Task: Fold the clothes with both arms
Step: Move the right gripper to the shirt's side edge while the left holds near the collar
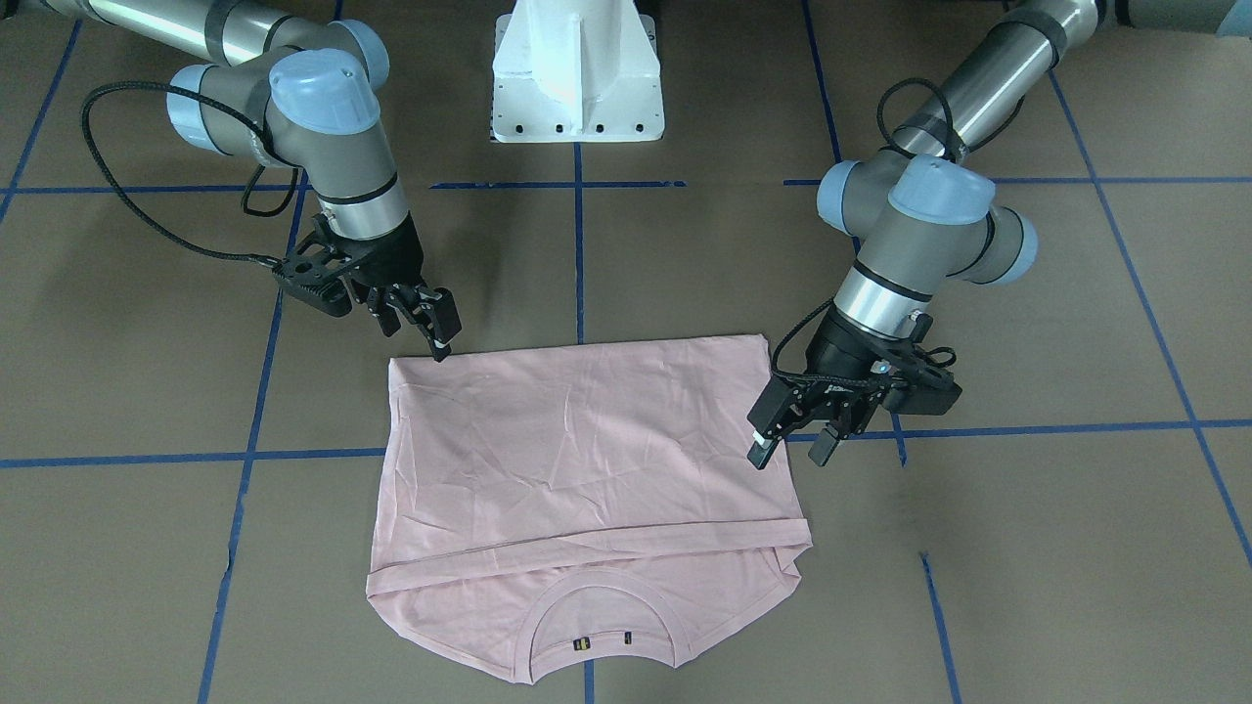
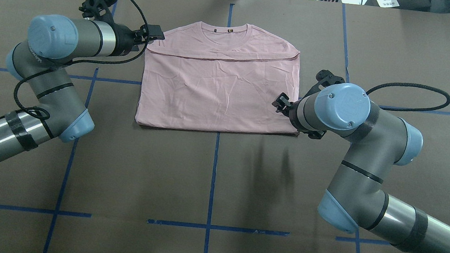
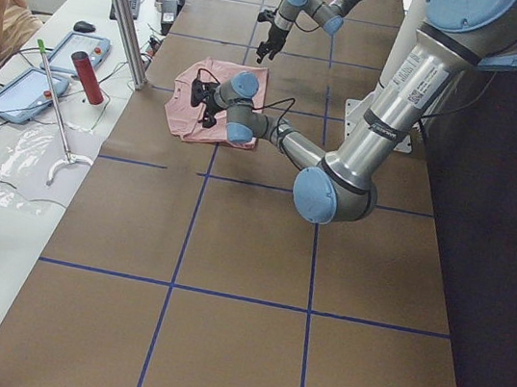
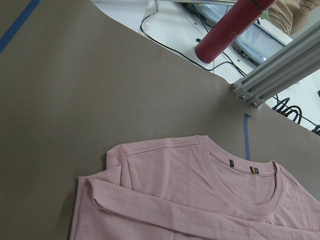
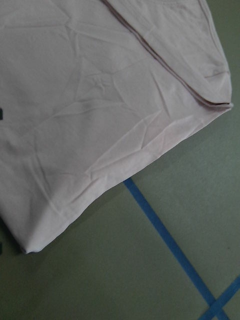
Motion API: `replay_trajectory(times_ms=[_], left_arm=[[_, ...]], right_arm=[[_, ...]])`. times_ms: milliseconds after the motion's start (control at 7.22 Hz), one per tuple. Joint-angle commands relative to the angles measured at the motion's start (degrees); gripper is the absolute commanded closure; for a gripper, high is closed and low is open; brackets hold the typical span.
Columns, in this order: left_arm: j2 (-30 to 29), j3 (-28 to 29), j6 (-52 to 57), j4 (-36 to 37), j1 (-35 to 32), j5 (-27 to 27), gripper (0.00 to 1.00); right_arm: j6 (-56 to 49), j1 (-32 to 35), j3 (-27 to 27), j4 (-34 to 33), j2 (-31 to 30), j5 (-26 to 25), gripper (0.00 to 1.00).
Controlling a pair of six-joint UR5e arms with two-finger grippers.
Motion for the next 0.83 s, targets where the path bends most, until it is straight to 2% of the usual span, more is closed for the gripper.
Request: replay_trajectory(times_ms=[0, 277, 554, 693], left_arm=[[0.03, -1.23, -1.71, 0.18, 0.05, 1.43, 0.0], [-0.14, -1.32, -1.71, 0.18, 0.05, 1.53, 0.0], [-0.14, -1.32, -1.71, 0.18, 0.05, 1.44, 0.0], [-0.14, -2.02, -1.71, 0.26, 0.05, 1.53, 0.0]], right_arm=[[0.49, 0.61, -0.75, -0.4, -0.7, 3.16, 0.24], [1.2, 1.31, -3.21, -0.31, -0.7, 3.68, 0.26], [1.11, 1.4, -5.49, -0.14, -0.7, 3.6, 0.32], [1.11, 1.32, -6.63, 0.12, -0.61, 3.6, 0.32]])
